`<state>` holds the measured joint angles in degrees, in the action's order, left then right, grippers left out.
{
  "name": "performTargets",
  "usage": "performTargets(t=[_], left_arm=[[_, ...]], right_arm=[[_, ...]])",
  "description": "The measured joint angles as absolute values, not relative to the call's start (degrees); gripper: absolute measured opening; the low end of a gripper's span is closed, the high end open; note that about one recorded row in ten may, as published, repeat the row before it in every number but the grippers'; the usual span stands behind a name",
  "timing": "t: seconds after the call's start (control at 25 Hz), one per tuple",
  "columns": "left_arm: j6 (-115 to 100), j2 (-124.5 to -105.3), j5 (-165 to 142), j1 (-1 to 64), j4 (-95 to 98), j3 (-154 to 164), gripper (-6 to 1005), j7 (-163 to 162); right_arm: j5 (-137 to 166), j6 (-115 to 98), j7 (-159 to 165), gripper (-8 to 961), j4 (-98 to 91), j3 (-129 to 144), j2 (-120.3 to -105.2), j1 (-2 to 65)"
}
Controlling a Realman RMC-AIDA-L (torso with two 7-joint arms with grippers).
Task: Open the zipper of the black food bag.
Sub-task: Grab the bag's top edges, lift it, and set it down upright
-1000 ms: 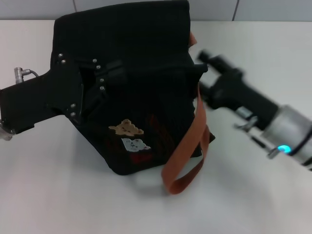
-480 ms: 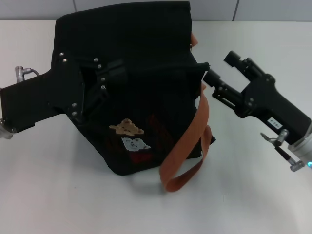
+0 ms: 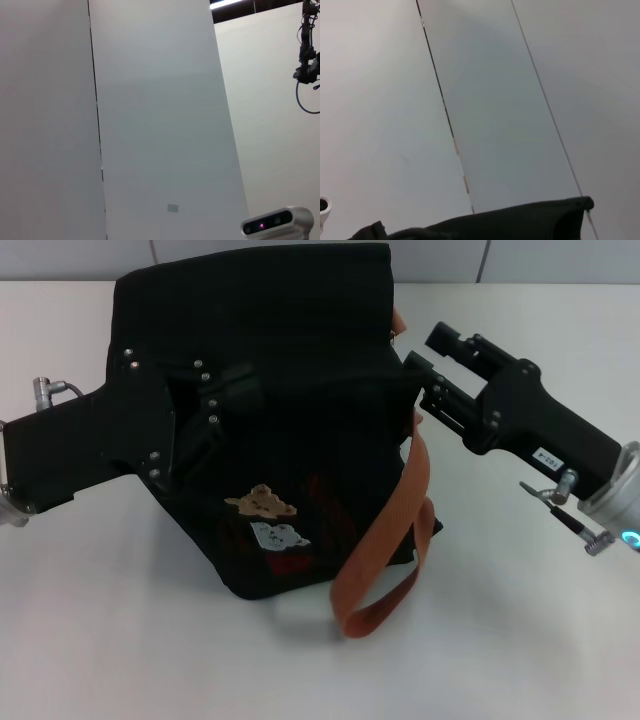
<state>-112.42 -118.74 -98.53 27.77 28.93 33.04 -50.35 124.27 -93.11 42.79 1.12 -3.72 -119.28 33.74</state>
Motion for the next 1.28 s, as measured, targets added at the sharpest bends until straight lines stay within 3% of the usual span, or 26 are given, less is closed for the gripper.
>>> performTargets(t=[0.28, 0.84, 1.28], left_arm=[[-112.4, -118.74, -98.5, 27.7, 28.9, 33.0, 29, -50.4], [-112.4, -118.83, -98.6, 27.6, 28.9, 33.0, 30, -50.4], [-112.4, -118.75, -98.5, 27.4, 27.8, 33.0, 28, -49.1]], right_arm=[[126.1, -90.4, 48.9, 453, -0.1, -3.0, -119.26, 36.0], [126.5, -90.0, 55.3, 423, -2.3, 0.4, -119.27, 38.3], [126.3, -89.3, 40.7, 419, -2.0, 1.8, -119.6, 34.8]])
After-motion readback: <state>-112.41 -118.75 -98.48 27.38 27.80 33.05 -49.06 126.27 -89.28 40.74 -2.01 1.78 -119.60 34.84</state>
